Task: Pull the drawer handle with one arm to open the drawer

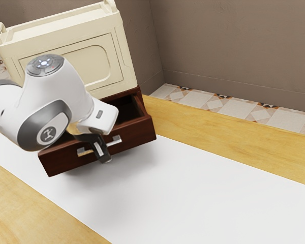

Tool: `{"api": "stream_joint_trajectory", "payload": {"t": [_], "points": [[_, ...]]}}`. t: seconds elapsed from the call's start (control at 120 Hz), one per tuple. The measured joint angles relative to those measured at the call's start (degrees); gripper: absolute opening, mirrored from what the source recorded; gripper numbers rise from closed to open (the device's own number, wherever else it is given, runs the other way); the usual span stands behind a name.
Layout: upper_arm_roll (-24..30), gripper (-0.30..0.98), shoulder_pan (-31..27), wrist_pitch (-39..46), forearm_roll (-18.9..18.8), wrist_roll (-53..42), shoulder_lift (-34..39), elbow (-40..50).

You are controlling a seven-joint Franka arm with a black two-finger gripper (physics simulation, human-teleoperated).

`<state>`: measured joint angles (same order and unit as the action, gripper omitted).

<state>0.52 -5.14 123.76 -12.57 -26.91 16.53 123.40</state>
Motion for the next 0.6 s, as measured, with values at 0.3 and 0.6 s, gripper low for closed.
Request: {"api": "stream_joint_trajectory", "payload": {"t": [0.3, 0.6], "points": [[1.70, 0.25, 0.02, -1.11, 1.75, 0.27, 0.83, 0.03], [1.77, 0.31, 0.05, -1.87, 2.24, 0.28, 0.85, -0.35]]}}
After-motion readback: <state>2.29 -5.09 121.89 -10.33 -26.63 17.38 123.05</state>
